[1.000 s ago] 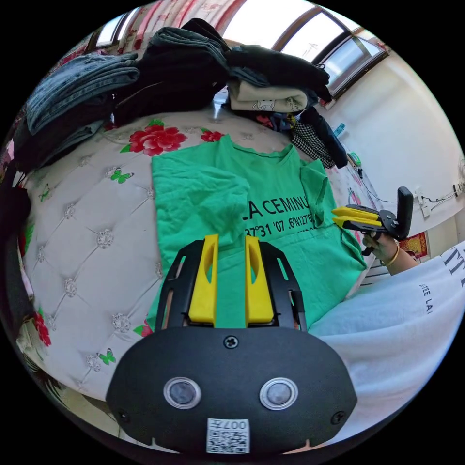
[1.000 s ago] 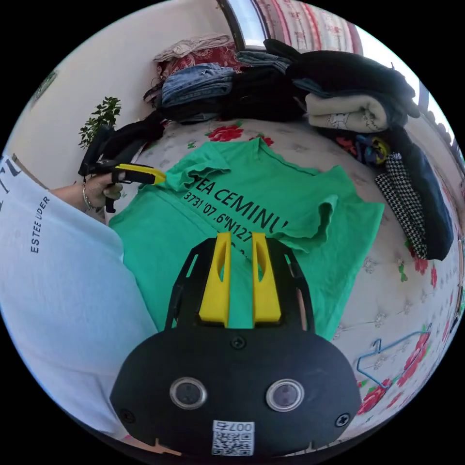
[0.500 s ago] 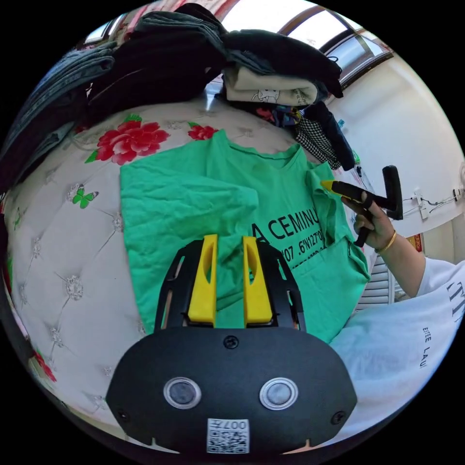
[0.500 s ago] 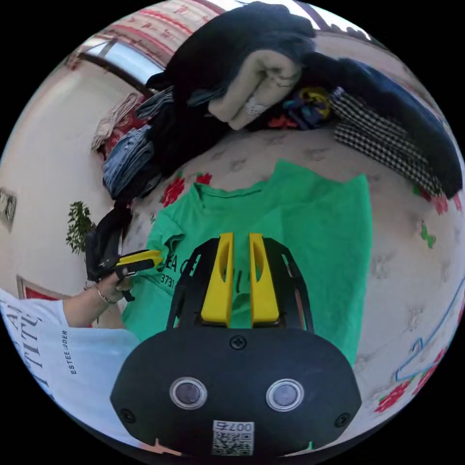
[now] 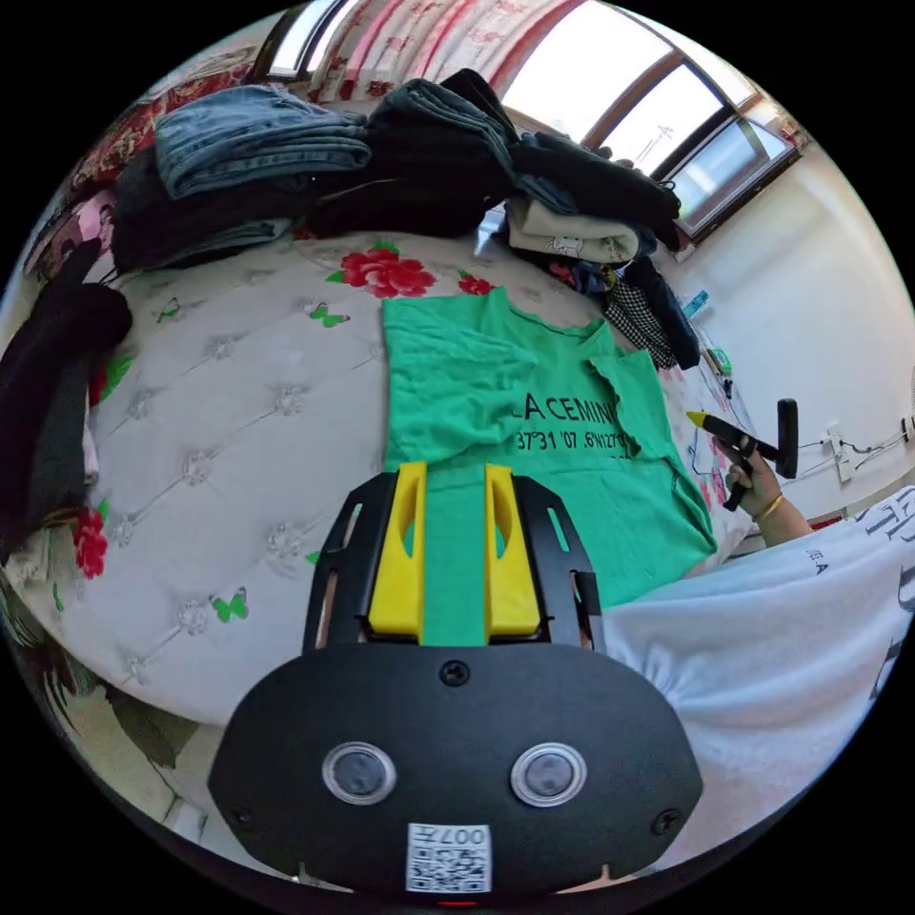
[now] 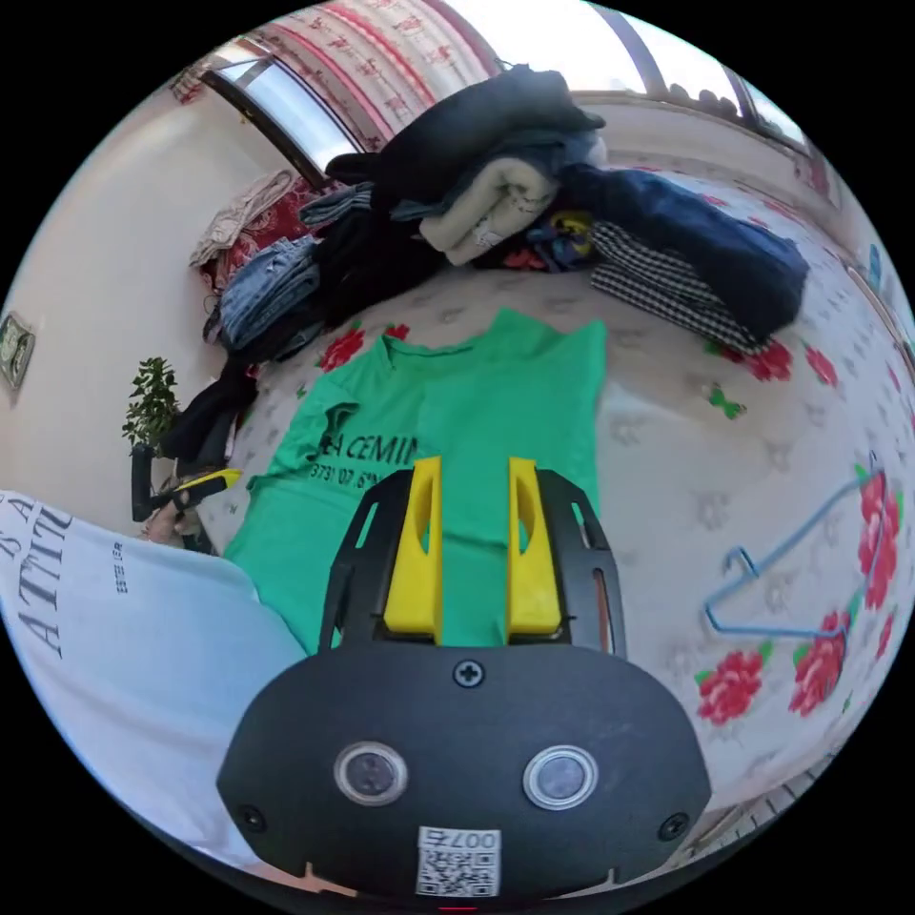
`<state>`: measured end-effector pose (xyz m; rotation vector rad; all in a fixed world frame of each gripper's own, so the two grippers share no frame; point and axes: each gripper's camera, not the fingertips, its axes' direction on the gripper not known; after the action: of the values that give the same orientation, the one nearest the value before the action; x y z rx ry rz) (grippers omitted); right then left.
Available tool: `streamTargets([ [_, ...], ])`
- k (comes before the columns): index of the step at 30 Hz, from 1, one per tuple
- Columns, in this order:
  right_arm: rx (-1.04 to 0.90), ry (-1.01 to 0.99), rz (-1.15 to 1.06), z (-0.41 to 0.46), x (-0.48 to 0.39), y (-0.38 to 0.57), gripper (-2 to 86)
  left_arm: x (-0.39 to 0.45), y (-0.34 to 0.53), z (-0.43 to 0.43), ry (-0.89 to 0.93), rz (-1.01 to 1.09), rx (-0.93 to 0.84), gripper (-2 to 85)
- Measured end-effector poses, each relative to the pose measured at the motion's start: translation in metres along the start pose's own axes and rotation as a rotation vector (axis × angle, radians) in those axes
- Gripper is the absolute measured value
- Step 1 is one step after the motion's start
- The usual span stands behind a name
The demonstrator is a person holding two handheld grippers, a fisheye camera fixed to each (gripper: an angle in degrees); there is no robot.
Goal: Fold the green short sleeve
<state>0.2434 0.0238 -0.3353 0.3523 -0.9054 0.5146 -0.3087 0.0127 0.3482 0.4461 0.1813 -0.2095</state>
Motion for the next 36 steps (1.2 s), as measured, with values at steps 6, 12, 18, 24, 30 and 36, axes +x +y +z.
streamTargets([
  [6, -0.225, 0.200, 0.087, -0.048, 0.042, 0.114, 10.9, -0.023, 0.064, -0.030, -0.034, -0.078, -0.129, 10.9],
  [12, -0.357, 0.194, 0.111, -0.029, 0.052, 0.129, 8.5, -0.009, 0.045, -0.009, -0.245, 0.014, -0.309, 7.0],
  [18, -0.328, -0.012, 0.108, -0.068, 0.066, 0.111, 2.8, -0.034, 0.004, -0.050, 0.054, 0.081, -0.353, -0.3],
  [24, -0.093, -0.418, 0.234, -0.150, 0.109, 0.068, 0.9, -0.125, -0.065, -0.125, 0.670, -0.095, -0.099, -0.7],
  [30, 0.094, -0.618, 0.267, -0.178, 0.133, -0.038, 0.5, -0.176, -0.193, -0.130, 0.807, -0.223, 0.014, -0.3],
  [36, 0.220, -0.458, 0.362, -0.144, 0.151, -0.163, 1.8, -0.204, -0.310, -0.078, 0.647, -0.499, 0.104, 5.6],
])
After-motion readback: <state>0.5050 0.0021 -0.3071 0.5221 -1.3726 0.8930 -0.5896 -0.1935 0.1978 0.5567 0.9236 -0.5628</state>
